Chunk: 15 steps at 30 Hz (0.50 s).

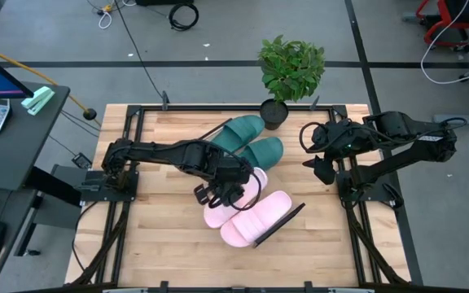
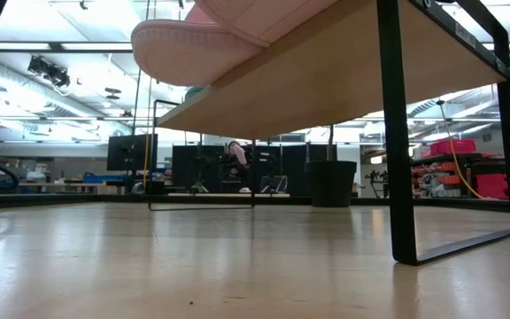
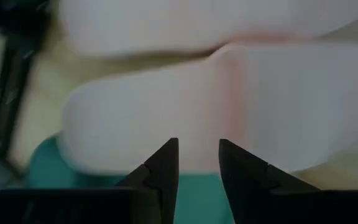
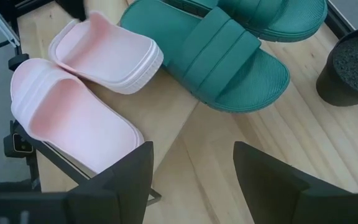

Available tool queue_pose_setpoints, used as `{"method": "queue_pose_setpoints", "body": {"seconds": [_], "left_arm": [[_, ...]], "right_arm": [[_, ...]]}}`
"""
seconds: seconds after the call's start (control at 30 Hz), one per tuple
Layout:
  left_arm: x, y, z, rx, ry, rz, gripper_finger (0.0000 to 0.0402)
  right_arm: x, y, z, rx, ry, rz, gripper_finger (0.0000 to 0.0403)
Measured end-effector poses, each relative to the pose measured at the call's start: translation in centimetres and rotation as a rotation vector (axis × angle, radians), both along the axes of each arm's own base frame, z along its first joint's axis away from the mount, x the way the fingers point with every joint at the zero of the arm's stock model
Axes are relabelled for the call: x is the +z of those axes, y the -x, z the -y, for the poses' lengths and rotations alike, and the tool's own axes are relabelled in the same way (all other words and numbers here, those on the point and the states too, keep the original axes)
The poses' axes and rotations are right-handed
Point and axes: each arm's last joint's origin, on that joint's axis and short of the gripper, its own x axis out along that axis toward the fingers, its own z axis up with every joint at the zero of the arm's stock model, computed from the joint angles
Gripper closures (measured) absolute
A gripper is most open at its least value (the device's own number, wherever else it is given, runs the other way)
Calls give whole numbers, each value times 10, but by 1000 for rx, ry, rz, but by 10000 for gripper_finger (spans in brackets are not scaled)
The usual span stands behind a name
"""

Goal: Pick and place slides into the shelf
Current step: Put the pink slide on the shelf

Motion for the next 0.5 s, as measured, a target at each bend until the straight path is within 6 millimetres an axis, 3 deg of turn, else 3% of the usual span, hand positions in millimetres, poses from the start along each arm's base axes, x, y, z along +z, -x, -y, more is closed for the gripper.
{"method": "queue_pose_setpoints", "body": {"seconds": [0.23, 0.5], "left_arm": [[8, -15, -28, 344, -85, 192, 293], [-3, -22, -47, 597, 27, 175, 311]], "right_arm": [[0, 0, 0, 0, 0, 0, 175], [0, 0, 0, 0, 1, 0, 175]]}}
